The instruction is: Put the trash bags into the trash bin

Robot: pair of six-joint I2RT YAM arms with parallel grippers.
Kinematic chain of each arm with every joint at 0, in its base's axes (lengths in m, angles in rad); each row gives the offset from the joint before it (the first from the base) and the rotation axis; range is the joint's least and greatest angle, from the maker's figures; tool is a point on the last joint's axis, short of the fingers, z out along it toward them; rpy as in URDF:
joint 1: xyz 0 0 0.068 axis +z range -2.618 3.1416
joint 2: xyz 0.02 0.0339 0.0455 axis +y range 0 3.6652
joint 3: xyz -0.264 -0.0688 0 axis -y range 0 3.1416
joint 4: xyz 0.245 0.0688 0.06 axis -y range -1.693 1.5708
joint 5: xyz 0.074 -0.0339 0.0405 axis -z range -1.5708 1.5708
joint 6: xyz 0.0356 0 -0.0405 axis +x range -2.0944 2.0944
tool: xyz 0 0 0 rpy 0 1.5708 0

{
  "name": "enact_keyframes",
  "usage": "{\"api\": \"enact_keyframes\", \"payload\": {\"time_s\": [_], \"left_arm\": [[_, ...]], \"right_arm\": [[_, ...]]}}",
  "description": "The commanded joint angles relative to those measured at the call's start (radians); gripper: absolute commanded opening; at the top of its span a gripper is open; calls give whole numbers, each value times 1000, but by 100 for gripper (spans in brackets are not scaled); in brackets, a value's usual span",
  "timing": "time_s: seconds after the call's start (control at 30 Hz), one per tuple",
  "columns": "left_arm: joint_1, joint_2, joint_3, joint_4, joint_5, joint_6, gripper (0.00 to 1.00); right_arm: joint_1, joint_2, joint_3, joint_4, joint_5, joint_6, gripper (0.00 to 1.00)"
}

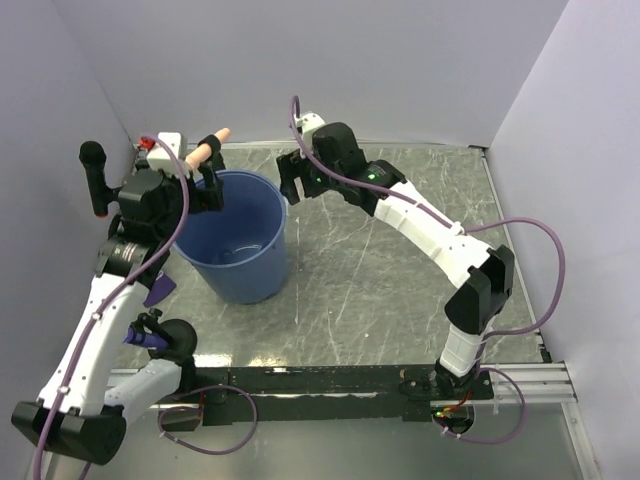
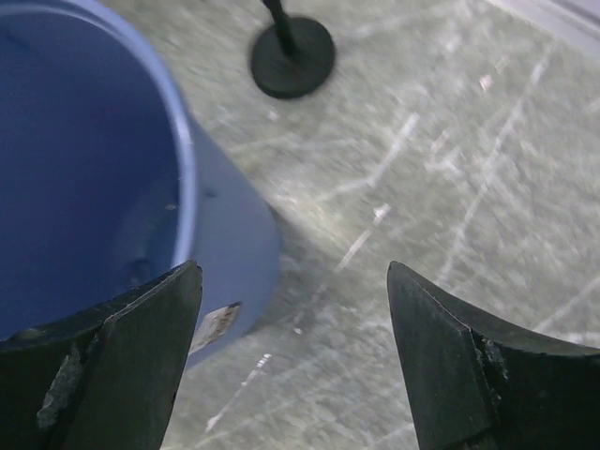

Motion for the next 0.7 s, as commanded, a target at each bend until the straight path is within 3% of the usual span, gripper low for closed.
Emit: {"api": "enact_keyframes", "payload": {"time_s": [0.0, 0.2, 0.3, 0.47, 0.53, 0.67], "left_arm": [[1, -90, -61, -92, 5, -5, 97], [1, -104, -67, -117, 37, -62, 97], [1, -125, -81, -110, 25, -53, 97], [3, -147, -104, -100, 4, -44, 97], [7, -142, -102, -92, 13, -45, 97], [10, -112, -95, -78, 31, -57, 97]], "right_arm": [[26, -52, 72, -5, -97, -5, 87], [39, 37, 81, -30, -158, 64, 83], [39, 68, 110, -47, -141, 89, 74], [39, 45, 103, -42, -86, 52, 39], [36, 13, 89, -28, -51, 26, 18], [5, -50, 67, -2, 40, -17, 0]]}}
